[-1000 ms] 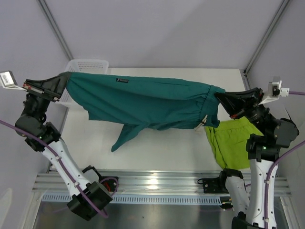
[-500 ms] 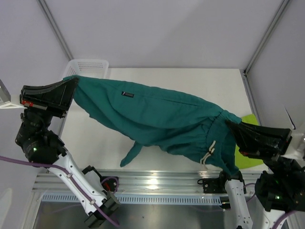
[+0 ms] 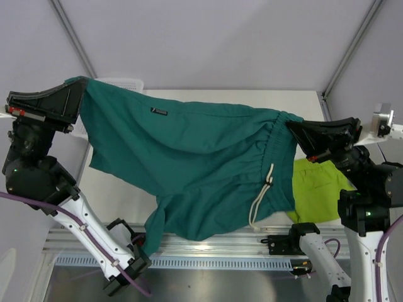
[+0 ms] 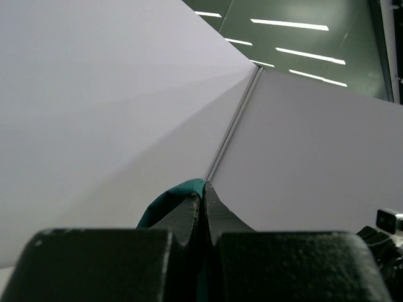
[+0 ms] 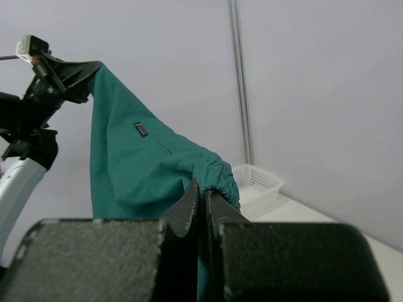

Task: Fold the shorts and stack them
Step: Flatten the shorts out

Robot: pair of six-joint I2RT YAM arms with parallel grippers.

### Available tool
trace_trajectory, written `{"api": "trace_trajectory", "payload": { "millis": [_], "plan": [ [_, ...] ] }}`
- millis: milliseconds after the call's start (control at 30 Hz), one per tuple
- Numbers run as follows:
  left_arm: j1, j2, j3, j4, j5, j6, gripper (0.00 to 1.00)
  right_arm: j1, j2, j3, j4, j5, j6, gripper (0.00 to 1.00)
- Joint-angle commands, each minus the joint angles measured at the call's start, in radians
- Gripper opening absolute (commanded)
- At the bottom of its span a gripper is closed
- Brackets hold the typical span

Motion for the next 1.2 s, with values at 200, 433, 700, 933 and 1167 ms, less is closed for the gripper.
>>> {"api": "trace_trajectory", "payload": {
  "millis": [200,433,700,933,1167],
  "plan": [
    [-0.232,0.030,0.129,-0.722,-0.042,0.456,0.00,0.006,0.016,0.038,0.007,0.001,-0.009,0.00],
    [-0.499,0.099,0.212,-1.056,-0.181,0.681,0.00,0.008,0.019,0.041,-0.028,-0.008,-0.012,0.00],
    [-0.767,0.163,0.335,-1.263,-0.347,0.808,0.00,0.008,0.027,0.036,-0.063,-0.026,-0.015,0.00],
    [-0.857,0.090,0.351,-1.392,-0.447,0.861,0.00,0.008,0.027,0.068,-0.135,-0.048,-0.035,0.00],
    [-0.878,-0.036,0.420,-1.408,-0.563,0.888,0.00,0.008,-0.008,0.085,-0.151,-0.058,-0.030,0.00]
  ]
}}
